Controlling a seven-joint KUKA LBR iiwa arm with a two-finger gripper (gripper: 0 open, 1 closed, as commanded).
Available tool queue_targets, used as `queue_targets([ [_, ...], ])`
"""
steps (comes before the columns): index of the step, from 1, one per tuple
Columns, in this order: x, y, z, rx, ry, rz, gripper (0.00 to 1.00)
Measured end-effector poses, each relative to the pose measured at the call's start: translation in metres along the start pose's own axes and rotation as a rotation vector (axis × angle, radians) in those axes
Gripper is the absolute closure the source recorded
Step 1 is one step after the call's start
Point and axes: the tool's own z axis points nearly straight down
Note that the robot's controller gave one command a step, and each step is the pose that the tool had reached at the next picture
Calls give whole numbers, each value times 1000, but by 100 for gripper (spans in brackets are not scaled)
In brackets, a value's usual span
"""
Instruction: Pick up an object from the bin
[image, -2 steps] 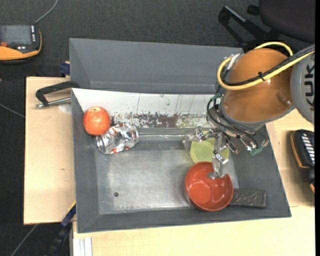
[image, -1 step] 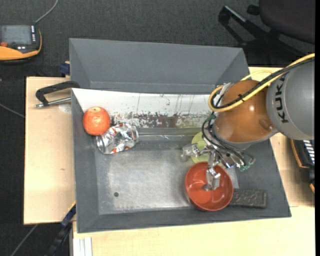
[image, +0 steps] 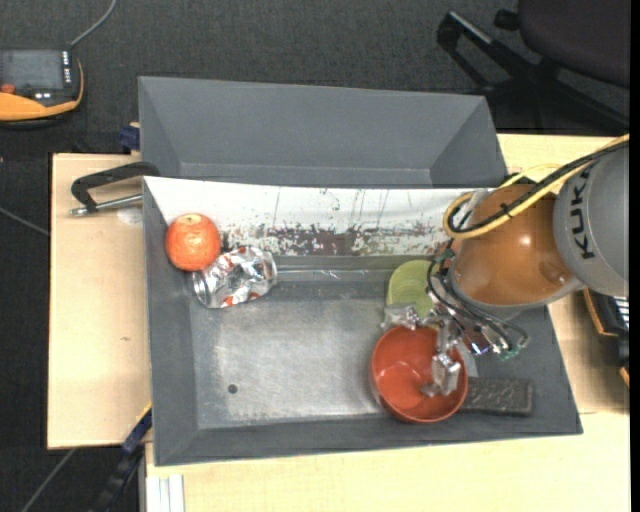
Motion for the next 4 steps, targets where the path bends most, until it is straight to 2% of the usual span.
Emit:
queue_targets([
  [1,-10,-1,-7,12,-31,0,100],
  [2,-53,16,-75,16,-45,-41,100],
  [3,-33,-4,0,11,-45,-13,100],
  [4,-56,4,-137,18,-58,-56,100],
])
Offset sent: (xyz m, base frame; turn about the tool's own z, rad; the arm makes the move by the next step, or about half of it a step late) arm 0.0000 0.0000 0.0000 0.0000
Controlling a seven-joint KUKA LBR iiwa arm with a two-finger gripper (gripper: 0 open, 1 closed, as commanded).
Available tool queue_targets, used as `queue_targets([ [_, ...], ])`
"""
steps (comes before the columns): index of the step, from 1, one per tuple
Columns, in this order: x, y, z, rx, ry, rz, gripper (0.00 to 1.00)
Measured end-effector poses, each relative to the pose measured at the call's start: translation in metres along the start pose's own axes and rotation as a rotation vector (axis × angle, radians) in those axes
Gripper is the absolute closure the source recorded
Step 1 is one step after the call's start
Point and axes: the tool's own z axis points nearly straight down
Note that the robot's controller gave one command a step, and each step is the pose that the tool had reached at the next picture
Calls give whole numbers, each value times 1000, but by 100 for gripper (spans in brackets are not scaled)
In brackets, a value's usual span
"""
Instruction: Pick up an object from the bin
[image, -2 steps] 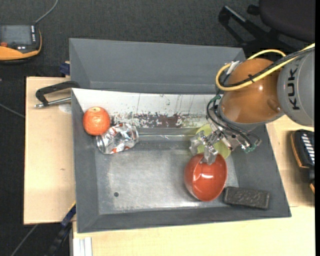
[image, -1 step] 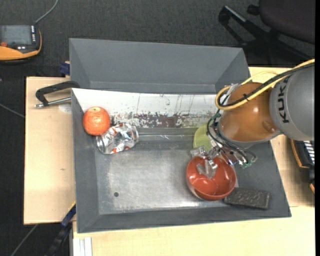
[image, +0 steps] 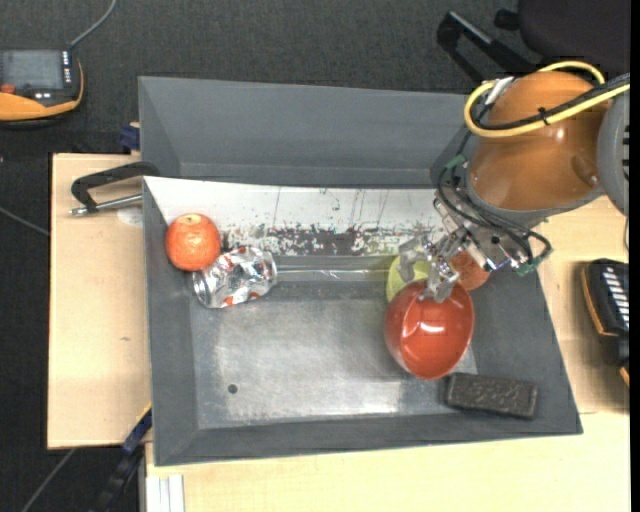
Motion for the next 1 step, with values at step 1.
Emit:
queue_targets([
  [1,58,-66,39,3,-5,-16,100],
])
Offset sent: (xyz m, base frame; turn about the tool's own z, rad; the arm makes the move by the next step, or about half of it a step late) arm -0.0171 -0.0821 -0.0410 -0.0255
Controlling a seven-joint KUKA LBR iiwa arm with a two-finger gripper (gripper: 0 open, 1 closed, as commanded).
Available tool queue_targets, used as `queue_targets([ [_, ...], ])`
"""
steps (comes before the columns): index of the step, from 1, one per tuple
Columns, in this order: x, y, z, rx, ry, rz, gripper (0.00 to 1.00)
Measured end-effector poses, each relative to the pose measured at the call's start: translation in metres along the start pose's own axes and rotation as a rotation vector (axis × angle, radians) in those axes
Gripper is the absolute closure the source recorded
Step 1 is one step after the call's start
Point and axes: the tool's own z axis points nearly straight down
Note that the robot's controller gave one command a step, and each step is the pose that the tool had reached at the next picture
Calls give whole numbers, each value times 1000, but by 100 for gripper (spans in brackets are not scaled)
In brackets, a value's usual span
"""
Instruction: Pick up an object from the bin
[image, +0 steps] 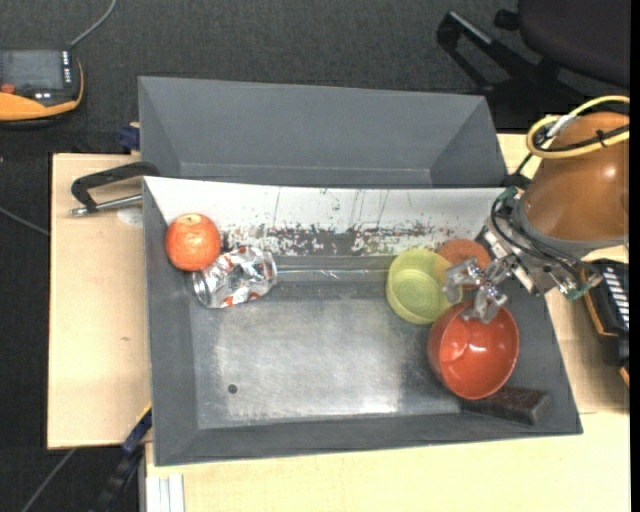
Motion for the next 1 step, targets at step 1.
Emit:
queue_targets([
  [1,0,-3,-22,4,-7,5,100],
])
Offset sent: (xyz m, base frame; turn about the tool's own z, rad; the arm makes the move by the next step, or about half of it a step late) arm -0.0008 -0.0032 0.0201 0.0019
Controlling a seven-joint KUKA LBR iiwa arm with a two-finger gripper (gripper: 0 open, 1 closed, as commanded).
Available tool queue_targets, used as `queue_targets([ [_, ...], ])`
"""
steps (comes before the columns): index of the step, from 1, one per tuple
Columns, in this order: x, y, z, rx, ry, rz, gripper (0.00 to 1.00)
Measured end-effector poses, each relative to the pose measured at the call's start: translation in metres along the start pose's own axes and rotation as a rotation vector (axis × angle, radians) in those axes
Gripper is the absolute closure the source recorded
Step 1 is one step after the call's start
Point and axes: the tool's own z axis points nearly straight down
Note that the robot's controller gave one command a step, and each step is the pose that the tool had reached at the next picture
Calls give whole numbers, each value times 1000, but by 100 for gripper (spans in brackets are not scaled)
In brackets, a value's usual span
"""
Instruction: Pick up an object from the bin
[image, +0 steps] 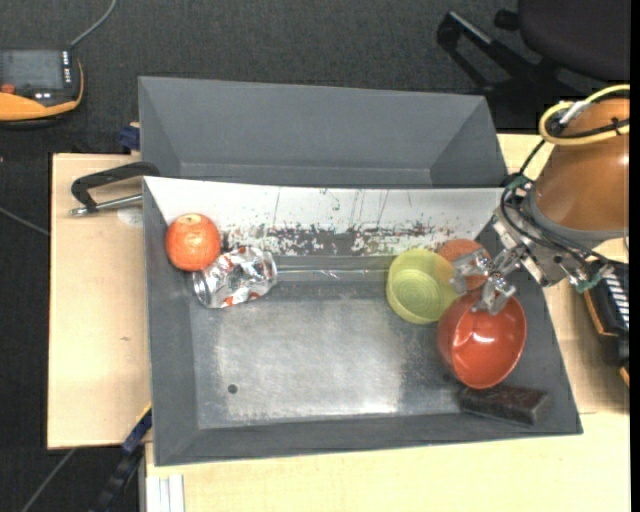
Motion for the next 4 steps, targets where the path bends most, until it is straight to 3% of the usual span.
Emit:
queue_targets([
  [1,8,-35,-41,7,-9,16,100],
  [2,41,0,38,16,-29,-151,100],
  [3,25,-23,24,20,-37,-118,100],
  [4,26,17,-5,19,-42,-106,100],
])
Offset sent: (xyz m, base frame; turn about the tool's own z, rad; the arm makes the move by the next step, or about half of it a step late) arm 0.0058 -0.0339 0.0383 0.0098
